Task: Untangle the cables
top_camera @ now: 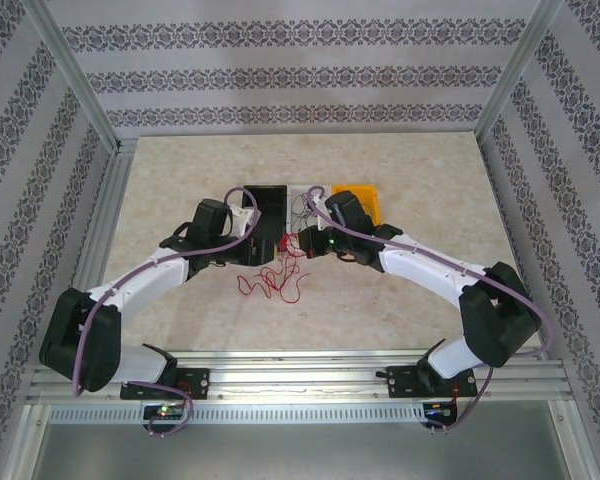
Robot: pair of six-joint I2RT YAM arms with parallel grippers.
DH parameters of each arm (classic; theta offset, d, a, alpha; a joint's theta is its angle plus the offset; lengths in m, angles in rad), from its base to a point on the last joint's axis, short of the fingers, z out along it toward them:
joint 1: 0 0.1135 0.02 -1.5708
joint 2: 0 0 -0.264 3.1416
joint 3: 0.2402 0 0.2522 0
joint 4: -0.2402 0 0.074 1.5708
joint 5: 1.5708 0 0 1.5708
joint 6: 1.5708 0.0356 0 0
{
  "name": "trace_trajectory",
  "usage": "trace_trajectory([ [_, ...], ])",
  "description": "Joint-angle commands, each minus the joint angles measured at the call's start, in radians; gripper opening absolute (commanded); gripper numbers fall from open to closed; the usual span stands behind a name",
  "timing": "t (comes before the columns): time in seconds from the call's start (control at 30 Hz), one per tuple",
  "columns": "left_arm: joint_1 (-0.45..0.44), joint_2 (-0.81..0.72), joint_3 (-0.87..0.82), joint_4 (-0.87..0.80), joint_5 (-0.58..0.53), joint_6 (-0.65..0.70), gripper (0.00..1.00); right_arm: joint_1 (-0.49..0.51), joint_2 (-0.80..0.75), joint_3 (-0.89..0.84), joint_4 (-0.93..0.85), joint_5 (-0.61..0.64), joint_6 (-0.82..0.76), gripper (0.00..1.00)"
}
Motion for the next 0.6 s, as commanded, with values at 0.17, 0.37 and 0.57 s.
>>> trace_trajectory([
  [0.17, -0.057, 0.028, 0.033, 0.036, 0.072, 0.037, 0.52, -0.062, -0.044, -0.039, 0.064, -0.096, 0.09, 0.02],
  [0.37, -0.095, 0.056, 0.05, 0.052, 0.048, 0.048, 0.52, -0.094, -0.046, -0.034, 0.07, -0.179, 0.117, 0.02],
  [0.57, -0.104, 0.082, 0.062, 0.1, -0.002, 0.045, 0.52, -0.109, -0.043, -0.032, 0.063, -0.237, 0.128, 0.02],
])
